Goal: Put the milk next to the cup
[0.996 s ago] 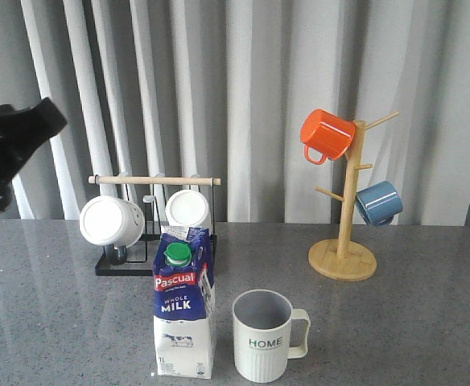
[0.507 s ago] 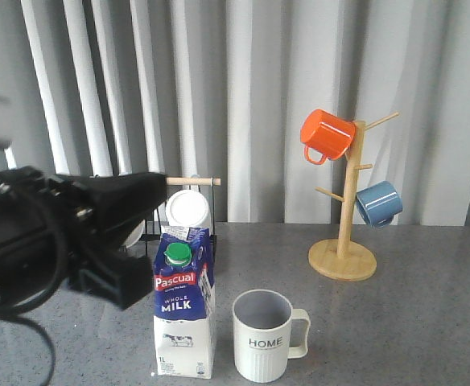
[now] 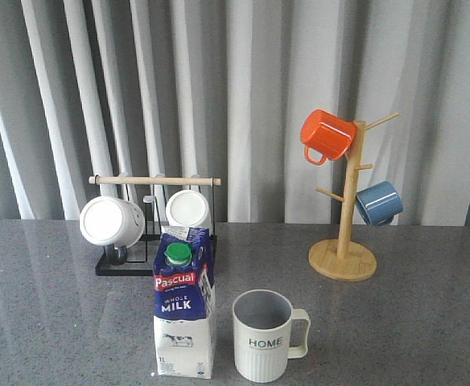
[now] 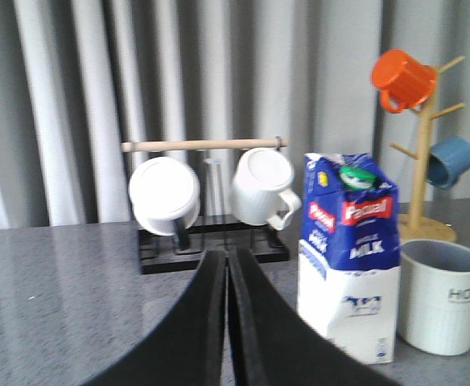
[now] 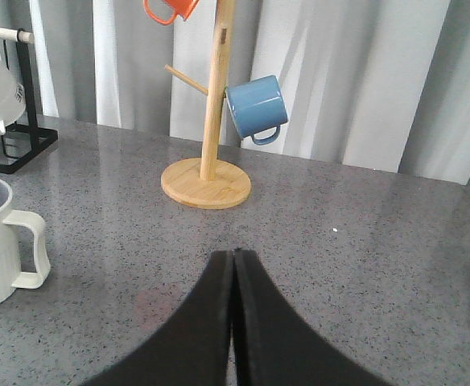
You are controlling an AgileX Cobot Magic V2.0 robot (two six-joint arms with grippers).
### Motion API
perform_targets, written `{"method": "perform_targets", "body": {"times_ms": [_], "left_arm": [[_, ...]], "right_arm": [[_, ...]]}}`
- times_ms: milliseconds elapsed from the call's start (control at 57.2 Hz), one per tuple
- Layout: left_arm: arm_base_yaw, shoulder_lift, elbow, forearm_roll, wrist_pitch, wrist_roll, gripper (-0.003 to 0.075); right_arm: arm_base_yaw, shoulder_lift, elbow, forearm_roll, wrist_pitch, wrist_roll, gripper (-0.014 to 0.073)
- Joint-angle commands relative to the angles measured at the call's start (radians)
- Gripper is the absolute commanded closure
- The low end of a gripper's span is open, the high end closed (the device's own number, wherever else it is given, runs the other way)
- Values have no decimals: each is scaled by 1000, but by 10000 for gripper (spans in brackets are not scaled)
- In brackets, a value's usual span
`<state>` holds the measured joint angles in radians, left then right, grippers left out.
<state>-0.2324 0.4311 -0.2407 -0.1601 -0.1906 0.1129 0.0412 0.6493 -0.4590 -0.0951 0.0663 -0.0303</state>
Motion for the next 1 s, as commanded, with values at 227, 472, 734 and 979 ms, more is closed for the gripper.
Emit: {"method": "perform_targets", "body": {"times_ms": [227,472,734,979], "left_arm": [[122,-351,225,120,-8,-91,728],[130,-456,251,131,116,-129,728],[156,-457,251,128,134,-127,728],[156,-457,251,128,154,-129,728]], "right_arm": [[-6,-3,-27,-10,-72,-7,599],[-6,-3,-27,-10,-72,-7,599],[-6,-3,-27,-10,-72,-7,599],[-6,-3,-27,-10,-72,-7,599]]}}
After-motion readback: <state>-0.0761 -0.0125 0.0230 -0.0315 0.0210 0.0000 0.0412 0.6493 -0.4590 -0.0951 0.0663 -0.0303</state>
